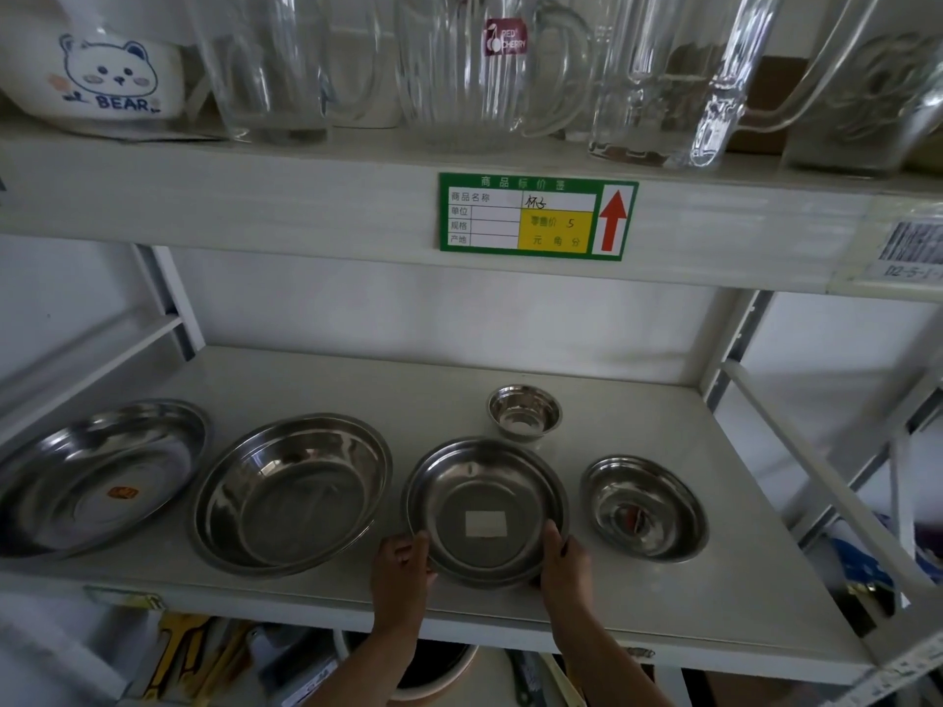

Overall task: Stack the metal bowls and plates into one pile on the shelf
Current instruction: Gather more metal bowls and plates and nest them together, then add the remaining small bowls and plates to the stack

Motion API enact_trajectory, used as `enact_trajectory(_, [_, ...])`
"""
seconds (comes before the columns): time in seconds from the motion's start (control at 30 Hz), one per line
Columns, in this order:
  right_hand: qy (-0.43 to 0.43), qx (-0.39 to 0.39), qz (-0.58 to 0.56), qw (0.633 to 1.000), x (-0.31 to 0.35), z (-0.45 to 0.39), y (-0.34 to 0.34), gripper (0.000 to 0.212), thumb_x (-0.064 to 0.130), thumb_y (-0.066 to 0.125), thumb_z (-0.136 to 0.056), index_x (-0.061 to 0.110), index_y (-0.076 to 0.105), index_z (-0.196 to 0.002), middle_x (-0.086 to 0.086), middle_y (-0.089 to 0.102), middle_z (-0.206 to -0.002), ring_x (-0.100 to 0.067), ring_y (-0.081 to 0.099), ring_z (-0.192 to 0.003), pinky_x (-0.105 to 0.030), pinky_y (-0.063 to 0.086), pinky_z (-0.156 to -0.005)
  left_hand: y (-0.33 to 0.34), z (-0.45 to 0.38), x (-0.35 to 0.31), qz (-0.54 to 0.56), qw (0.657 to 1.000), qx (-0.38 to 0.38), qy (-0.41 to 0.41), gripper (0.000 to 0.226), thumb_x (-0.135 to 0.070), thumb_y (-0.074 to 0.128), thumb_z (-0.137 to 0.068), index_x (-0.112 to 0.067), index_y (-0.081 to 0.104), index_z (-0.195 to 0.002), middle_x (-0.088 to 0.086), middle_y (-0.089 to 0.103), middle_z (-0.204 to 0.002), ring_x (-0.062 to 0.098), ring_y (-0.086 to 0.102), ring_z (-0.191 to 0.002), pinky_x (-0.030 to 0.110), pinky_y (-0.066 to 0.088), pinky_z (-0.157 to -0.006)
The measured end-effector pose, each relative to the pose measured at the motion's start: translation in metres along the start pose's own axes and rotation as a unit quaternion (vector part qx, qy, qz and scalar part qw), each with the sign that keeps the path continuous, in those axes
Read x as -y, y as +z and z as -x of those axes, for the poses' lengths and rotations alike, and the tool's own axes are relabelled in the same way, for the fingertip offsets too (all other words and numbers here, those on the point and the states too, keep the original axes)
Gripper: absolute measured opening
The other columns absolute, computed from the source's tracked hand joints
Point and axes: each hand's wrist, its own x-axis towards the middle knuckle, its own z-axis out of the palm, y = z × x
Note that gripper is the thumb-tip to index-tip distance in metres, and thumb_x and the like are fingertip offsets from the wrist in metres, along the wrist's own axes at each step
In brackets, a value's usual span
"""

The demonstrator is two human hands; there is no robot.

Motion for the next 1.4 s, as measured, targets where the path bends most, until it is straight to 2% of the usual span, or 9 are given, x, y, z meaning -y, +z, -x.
enact_trajectory(0.13, [-0.015,0.008,0.017,1.000,0.003,0.002,-0.002,0.037,0.035,0.049,-0.099,0.010,0.059,-0.074,-0.008,0.057,-0.065,-0.022,0.054,-0.061,-0.036,0.044,-0.060,-0.002,-0.002,0.000,0.000,1.000,0.010,-0.004,0.014,-0.015,0.059,-0.092,-0.001,0.062,-0.095,0.020,0.066,-0.094,0.029,0.065,-0.087,0.027,0.051,-0.065])
enact_trajectory(0.3, [-0.004,0.019,0.036,0.999,-0.007,-0.008,0.001,0.046,0.052,0.047,-0.094,0.011,0.065,-0.083,-0.015,0.069,-0.078,-0.033,0.067,-0.076,-0.050,0.057,-0.074,-0.006,-0.002,0.001,-0.006,1.000,0.031,-0.002,0.022,-0.023,0.060,-0.092,-0.002,0.067,-0.093,0.017,0.070,-0.089,0.030,0.068,-0.088,0.037,0.056,-0.078])
enact_trajectory(0.43, [-0.004,0.026,0.041,0.999,-0.005,-0.007,-0.005,0.051,0.055,0.045,-0.094,0.011,0.062,-0.076,-0.010,0.061,-0.066,-0.028,0.061,-0.066,-0.047,0.055,-0.068,-0.009,0.001,0.003,0.010,0.999,0.035,-0.010,0.027,-0.026,0.063,-0.090,0.001,0.067,-0.087,0.022,0.068,-0.083,0.031,0.066,-0.083,0.044,0.056,-0.085])
enact_trajectory(0.57, [-0.011,0.019,0.038,0.999,0.003,0.001,-0.015,0.046,0.049,0.045,-0.097,0.013,0.059,-0.072,-0.006,0.058,-0.060,-0.024,0.057,-0.058,-0.045,0.054,-0.061,-0.011,0.009,0.005,0.035,0.999,0.031,-0.027,0.023,-0.022,0.064,-0.089,0.000,0.064,-0.092,0.021,0.066,-0.082,0.029,0.064,-0.078,0.039,0.056,-0.077])
enact_trajectory(0.67, [0.008,0.031,-0.001,0.999,0.007,0.007,-0.024,0.039,0.040,0.046,-0.100,0.007,0.061,-0.084,-0.011,0.059,-0.066,-0.022,0.056,-0.055,-0.033,0.049,-0.050,-0.012,0.017,0.008,0.025,0.998,0.042,-0.033,0.019,-0.020,0.064,-0.089,-0.001,0.062,-0.090,0.021,0.066,-0.081,0.029,0.064,-0.078,0.038,0.055,-0.075])
enact_trajectory(0.87, [0.015,0.032,-0.022,0.999,0.007,0.017,-0.046,0.027,0.034,0.044,-0.102,0.014,0.055,-0.088,-0.009,0.059,-0.075,-0.020,0.057,-0.058,-0.033,0.051,-0.053,-0.001,0.036,0.018,0.023,0.997,0.060,-0.053,0.017,-0.014,0.064,-0.089,0.003,0.061,-0.088,0.020,0.066,-0.078,0.028,0.063,-0.070,0.035,0.055,-0.066])
enact_trajectory(1.03, [0.017,0.027,-0.025,0.999,0.001,0.022,-0.064,0.032,0.034,0.045,-0.101,0.008,0.060,-0.090,-0.011,0.062,-0.078,-0.021,0.058,-0.059,-0.032,0.050,-0.052,0.022,0.062,0.021,0.049,0.987,0.104,-0.116,0.014,-0.003,0.055,-0.093,0.007,0.058,-0.082,0.022,0.060,-0.070,0.028,0.054,-0.063,0.025,0.050,-0.047])
enact_trajectory(1.17, [0.010,0.021,-0.031,0.999,-0.002,0.025,-0.081,0.036,0.036,0.045,-0.101,0.006,0.062,-0.093,-0.012,0.064,-0.079,-0.021,0.059,-0.063,-0.033,0.050,-0.057,0.048,0.080,0.027,0.036,0.979,0.140,-0.147,0.015,-0.006,0.058,-0.091,0.005,0.059,-0.081,0.022,0.062,-0.070,0.028,0.057,-0.064,0.028,0.055,-0.051])
enact_trajectory(1.4, [-0.001,-0.008,-0.047,0.999,-0.003,0.022,-0.117,0.040,0.038,0.045,-0.101,0.004,0.063,-0.092,-0.010,0.063,-0.075,-0.019,0.057,-0.059,-0.029,0.048,-0.052,0.099,0.098,0.022,0.022,0.971,0.186,-0.150,0.020,-0.010,0.062,-0.090,0.003,0.060,-0.074,0.017,0.063,-0.064,0.026,0.058,-0.062,0.036,0.053,-0.067])
